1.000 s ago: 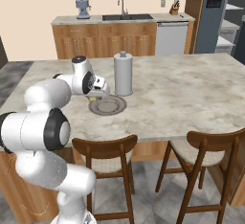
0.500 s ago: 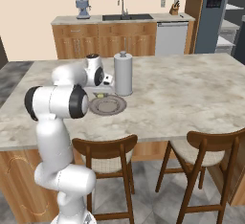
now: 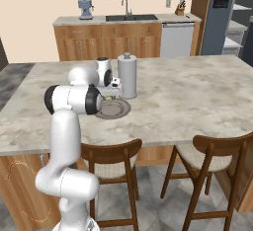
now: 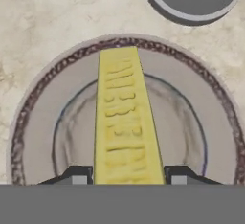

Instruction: Retrieve the butter from the fridge and place it on a plate on the dining table. Then retrieve the butter knife by the fridge and place it near the plate.

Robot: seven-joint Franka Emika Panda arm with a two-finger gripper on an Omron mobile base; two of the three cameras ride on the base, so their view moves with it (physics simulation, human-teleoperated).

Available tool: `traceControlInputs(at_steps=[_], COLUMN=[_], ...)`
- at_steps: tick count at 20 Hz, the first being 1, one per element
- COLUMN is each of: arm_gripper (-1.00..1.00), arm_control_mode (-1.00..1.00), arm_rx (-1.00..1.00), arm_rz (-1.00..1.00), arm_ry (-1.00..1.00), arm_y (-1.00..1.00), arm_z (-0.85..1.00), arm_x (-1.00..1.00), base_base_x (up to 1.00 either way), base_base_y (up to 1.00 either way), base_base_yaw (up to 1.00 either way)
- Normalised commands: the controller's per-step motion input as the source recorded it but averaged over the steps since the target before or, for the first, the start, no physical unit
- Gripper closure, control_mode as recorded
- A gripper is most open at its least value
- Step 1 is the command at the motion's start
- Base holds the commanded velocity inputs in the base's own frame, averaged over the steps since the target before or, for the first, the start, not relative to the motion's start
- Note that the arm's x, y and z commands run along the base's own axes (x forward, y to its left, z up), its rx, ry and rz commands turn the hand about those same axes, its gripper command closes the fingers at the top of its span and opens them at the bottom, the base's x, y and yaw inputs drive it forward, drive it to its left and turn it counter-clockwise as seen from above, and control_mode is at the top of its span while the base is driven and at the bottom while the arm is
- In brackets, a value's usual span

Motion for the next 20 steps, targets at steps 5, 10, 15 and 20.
traceControlInputs(at_steps=[5, 10, 15, 20], arm_gripper=[1.0, 1.0, 1.0, 1.0], arm_control_mode=[-1.0, -1.0, -1.0, -1.0], arm_rx=[0.0, 0.0, 0.03, 0.0], arm_rz=[0.05, 0.04, 0.0, 0.0], arm_ry=[0.07, 0.03, 0.0, -0.09], arm_y=[-0.01, -0.02, -0.08, 0.0], arm_z=[-0.77, -0.47, -0.15, 0.0], arm_x=[0.0, 0.02, -0.04, -0.13], base_base_x=[0.0, 0.0, 0.0, 0.0], base_base_y=[0.0, 0.0, 0.0, 0.0], base_base_yaw=[0.0, 0.0, 0.0, 0.0])
